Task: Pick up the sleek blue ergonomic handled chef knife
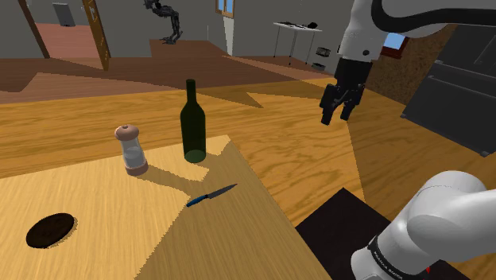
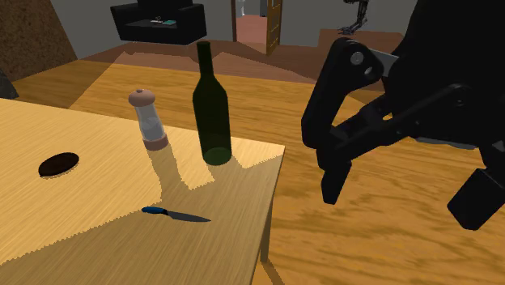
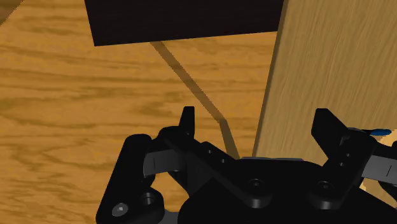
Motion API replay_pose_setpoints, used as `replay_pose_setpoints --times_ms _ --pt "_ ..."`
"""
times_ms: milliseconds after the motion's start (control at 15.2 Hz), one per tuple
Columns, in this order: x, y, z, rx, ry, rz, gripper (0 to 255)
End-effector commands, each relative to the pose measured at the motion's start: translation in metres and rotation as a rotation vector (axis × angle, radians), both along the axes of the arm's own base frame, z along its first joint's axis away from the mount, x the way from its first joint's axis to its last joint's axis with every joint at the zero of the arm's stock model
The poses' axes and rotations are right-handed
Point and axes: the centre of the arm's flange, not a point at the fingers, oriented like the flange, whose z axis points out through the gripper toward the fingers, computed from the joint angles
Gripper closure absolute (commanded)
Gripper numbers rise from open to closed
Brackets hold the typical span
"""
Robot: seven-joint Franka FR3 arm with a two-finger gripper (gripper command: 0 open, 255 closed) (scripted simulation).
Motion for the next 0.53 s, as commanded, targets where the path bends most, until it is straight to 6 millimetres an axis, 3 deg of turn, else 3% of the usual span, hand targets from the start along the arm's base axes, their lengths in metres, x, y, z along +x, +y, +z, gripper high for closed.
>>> replay_pose_setpoints --times_ms 0,462 --pt "0.000 0.000 0.000 0.000 0.000 0.000 0" --pt "0.057 0.038 -0.058 0.020 -0.050 0.274 0"
